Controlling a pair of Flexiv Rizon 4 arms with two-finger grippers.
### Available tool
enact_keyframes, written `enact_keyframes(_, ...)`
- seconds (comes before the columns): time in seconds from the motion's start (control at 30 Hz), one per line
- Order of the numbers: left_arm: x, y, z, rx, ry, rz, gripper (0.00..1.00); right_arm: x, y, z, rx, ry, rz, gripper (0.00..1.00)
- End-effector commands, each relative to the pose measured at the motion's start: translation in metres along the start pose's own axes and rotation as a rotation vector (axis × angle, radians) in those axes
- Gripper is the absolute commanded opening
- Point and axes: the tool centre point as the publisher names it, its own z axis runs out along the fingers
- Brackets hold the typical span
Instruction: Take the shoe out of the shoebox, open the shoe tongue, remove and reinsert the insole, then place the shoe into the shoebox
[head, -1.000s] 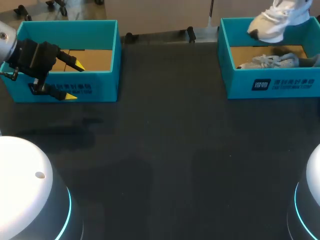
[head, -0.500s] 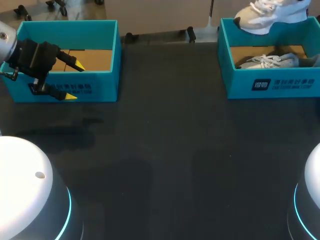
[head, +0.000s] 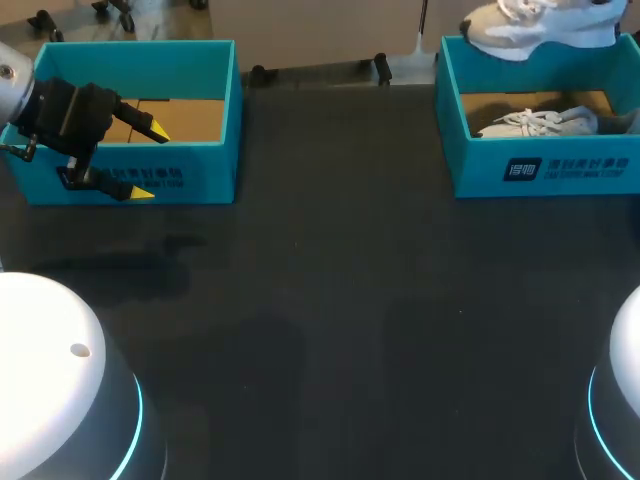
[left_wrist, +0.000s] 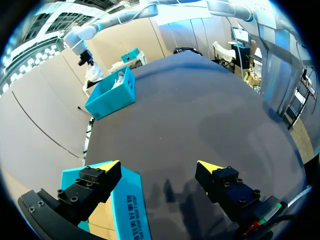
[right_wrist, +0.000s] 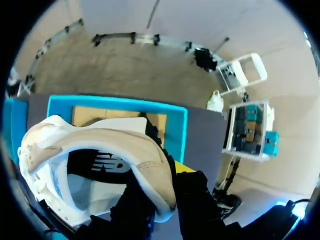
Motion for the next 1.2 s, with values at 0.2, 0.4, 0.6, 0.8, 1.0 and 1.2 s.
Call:
enact_keyframes(0.2,0.000,0.000,0.000,-0.003,0.003,0.001,1.00,-0.006,-0.005,0.008,0.002,-0.032,0.146,0.00)
enact_keyframes(0.4,0.000,0.000,0.000,-0.003,0.003,0.001,1.00,-0.002,-0.014,0.019,-0.003,-0.056,0.141,0.00)
enact_keyframes(0.6,0.000,0.000,0.000,-0.003,0.003,0.001,1.00,0.001,-0.021,0.033,0.016,-0.047,0.155,0.00)
enact_keyframes(0.8,0.000,0.000,0.000,-0.003,0.003,0.001,1.00,0.003,-0.023,0.047,0.031,-0.034,0.167,0.00)
enact_keyframes(1.0,0.000,0.000,0.000,-0.003,0.003,0.001,1.00,0.003,-0.019,0.061,0.050,-0.041,0.181,0.00)
enact_keyframes(1.2,0.000,0.000,0.000,-0.003,0.003,0.001,1.00,0.005,-0.012,0.072,0.063,-0.066,0.184,0.00)
